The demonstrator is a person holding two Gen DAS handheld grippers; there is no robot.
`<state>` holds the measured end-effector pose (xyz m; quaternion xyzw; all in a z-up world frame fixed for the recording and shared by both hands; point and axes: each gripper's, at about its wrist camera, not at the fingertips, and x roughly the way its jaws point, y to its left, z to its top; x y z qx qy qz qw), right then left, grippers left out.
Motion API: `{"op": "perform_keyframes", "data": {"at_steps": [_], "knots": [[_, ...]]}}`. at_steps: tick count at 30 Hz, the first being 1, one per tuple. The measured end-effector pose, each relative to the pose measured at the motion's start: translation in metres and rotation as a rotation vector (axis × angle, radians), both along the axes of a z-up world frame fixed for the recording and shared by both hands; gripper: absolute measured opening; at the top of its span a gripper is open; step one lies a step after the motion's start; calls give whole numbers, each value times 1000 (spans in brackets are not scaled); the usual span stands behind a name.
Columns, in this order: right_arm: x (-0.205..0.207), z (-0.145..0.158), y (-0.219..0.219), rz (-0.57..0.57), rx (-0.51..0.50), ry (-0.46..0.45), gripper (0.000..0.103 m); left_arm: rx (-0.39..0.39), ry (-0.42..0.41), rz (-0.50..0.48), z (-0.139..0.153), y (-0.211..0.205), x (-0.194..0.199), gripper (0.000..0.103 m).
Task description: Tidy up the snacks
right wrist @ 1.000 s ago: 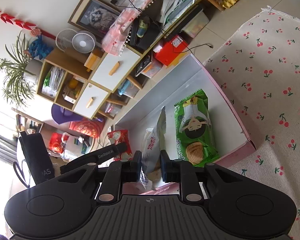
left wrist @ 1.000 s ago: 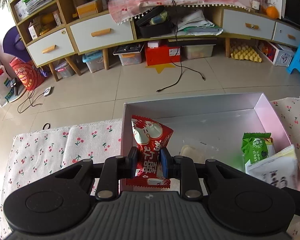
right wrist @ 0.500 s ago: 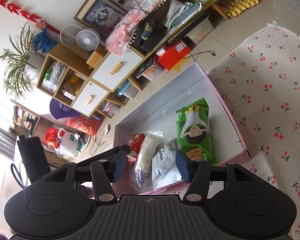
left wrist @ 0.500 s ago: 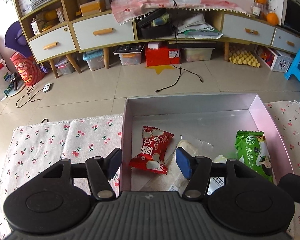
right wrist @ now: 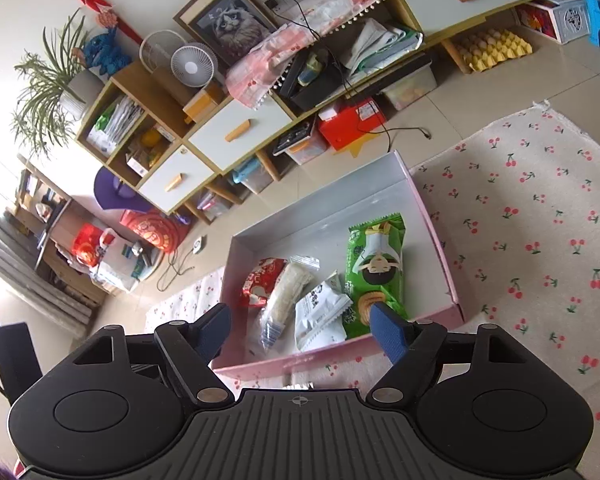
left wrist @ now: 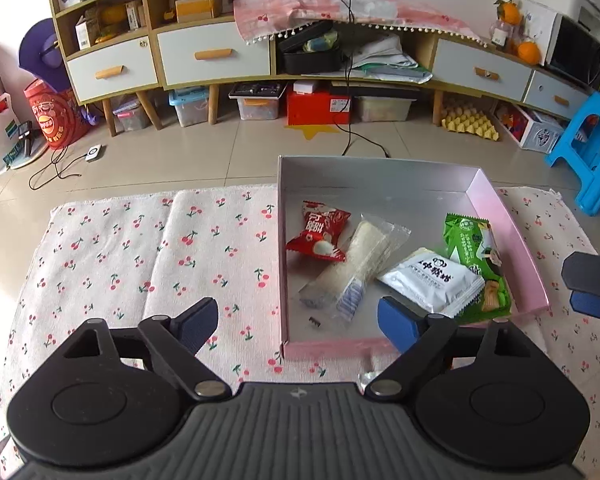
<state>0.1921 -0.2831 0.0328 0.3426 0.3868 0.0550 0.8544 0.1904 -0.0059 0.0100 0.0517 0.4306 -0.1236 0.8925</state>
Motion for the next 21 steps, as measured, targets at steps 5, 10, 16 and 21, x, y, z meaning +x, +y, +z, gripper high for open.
{"op": "perform_keyframes", "data": {"at_steps": [5,10,16,21], "knots": [[-17,6,3,28,-45,0,86,-23,5,4,-2,18,-19,95],[-33,8,14,65,-108,3,89,-26,11,8,-4,33,-40,97],[-46,3,30,115,-149,30,89,-58,45,-2,-10,48,-61,101],[-59,-3,41,172,-190,52,89,-84,30,-23,-21,60,-79,102]]}}
